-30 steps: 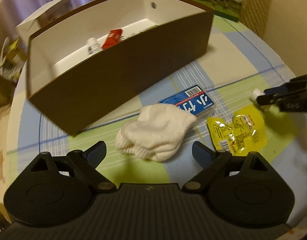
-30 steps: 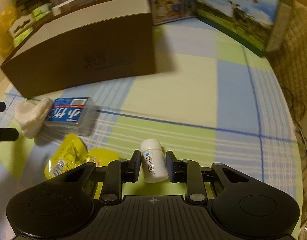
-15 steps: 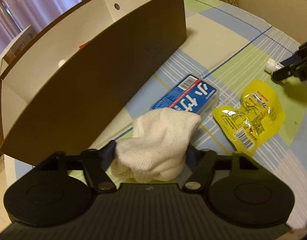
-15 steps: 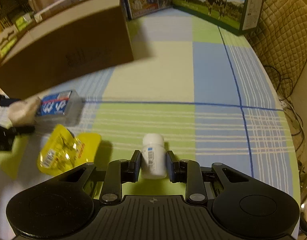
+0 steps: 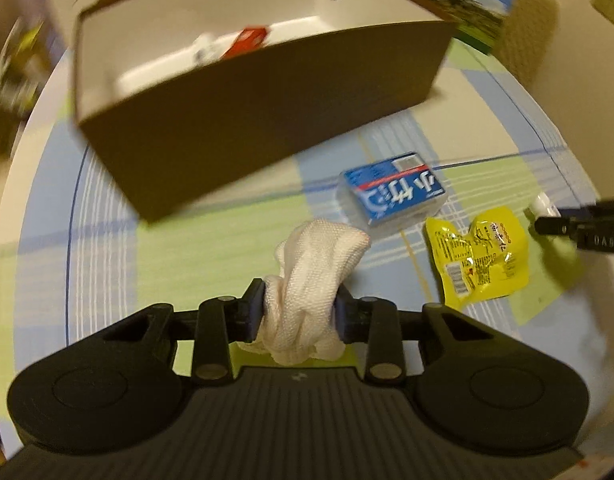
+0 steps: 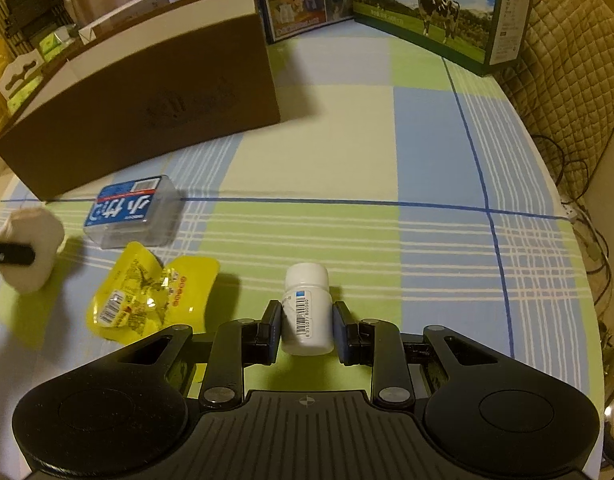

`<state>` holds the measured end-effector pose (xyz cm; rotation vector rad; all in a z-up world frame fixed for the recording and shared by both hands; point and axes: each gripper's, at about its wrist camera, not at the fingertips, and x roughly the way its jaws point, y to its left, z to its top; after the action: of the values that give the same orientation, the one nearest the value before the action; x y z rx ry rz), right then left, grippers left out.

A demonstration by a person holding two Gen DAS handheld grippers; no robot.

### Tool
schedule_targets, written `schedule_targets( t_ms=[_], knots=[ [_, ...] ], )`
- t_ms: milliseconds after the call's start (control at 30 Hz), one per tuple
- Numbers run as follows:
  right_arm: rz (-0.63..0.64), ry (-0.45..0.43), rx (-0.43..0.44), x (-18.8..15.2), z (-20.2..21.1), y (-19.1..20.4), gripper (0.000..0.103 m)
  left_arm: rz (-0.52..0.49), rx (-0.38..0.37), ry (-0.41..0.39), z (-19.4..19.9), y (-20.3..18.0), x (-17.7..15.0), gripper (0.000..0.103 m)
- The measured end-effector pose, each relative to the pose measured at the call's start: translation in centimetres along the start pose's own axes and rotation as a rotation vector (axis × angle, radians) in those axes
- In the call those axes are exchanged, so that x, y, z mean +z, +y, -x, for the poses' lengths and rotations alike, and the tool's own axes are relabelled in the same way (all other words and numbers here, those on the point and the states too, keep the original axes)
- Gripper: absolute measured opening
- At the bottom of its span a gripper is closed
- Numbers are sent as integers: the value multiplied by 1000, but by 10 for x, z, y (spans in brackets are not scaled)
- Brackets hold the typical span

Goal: Organize objects
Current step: 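Lift the pill bottle and glove and carry them over the brown box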

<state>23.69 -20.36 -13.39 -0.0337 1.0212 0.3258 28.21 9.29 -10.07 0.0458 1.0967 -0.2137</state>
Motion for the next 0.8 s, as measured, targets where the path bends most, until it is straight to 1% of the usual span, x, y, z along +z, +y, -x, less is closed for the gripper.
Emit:
schedule_targets(
  t_ms=[100, 333, 600, 800],
  knots=[
    [1, -10, 10, 0, 7, 3, 24, 87, 5, 37, 5, 7, -11, 30],
    [12, -50, 54, 3, 27, 16, 24, 168, 10, 35, 23, 12, -23, 30],
    [56, -77, 136, 3, 45, 45, 24, 210, 11, -23, 49, 11, -20, 30],
    [103, -84, 198, 6, 48, 70, 24, 220, 15, -69, 64, 11, -15, 30]
  ],
)
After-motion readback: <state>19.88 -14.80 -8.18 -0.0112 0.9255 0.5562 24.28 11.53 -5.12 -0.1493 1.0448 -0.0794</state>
